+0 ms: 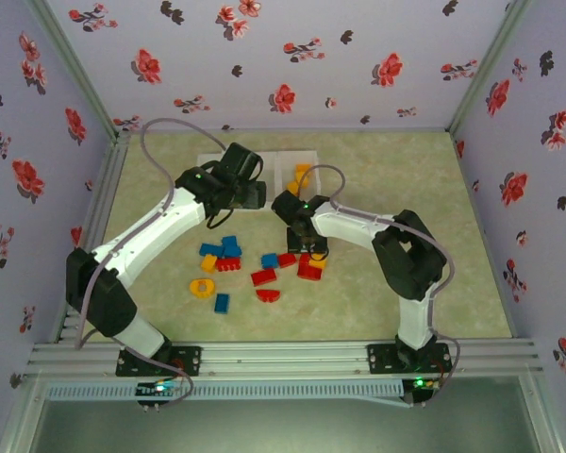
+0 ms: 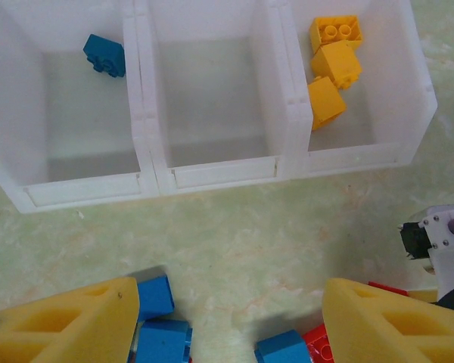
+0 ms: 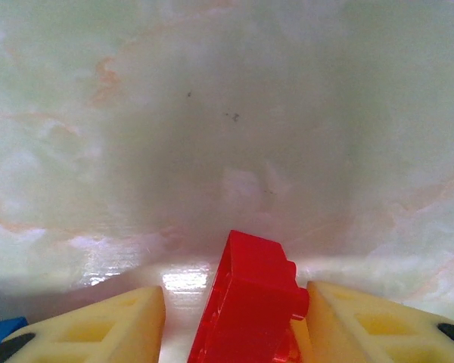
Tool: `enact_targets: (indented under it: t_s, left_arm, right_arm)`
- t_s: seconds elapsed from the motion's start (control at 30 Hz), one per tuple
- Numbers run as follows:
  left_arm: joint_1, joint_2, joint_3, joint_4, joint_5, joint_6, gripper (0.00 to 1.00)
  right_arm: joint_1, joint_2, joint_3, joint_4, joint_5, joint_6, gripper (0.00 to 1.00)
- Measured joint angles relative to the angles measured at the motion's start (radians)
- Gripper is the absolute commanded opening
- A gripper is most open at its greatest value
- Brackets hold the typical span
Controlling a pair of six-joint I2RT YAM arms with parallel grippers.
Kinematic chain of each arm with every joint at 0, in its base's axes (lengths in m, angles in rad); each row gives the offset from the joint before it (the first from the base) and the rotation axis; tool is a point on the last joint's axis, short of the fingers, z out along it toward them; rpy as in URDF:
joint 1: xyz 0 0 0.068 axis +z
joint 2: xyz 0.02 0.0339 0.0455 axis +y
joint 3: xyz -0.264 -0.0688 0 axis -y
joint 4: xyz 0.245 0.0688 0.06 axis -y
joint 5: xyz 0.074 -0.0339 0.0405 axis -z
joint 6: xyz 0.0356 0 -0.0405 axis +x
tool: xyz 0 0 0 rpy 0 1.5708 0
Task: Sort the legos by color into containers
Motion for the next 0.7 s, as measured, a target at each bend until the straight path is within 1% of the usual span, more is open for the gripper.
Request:
enact_targets:
  t_s: [0.1, 0.27, 0.47, 0.7]
  left_arm:
    - [0.000, -0.002, -0.002, 0.000, 0.000, 0.000, 0.66]
    - [0.000, -0.032, -0.037, -0.002, 0.000, 0.000, 0.66]
    - [0.000, -0.059, -0.066, -0.005, 0.000, 0.000, 0.66]
    - [0.000, -0.090, -0.086, -0.010, -0.002, -0.001, 0.65]
  right_arm:
    - [0.000, 0.012, 0.021, -0.004, 0.000, -0.008, 0.50]
    - [0.000, 0.027, 0.038, -0.006, -0.005, -0.026, 0.40]
    - [0.000, 0.037, 0.050, -0.025, -0.008, -0.048, 0.30]
    - [-0.005, 0.039, 0.098, -0.052, -0.006, -0.076, 0.26]
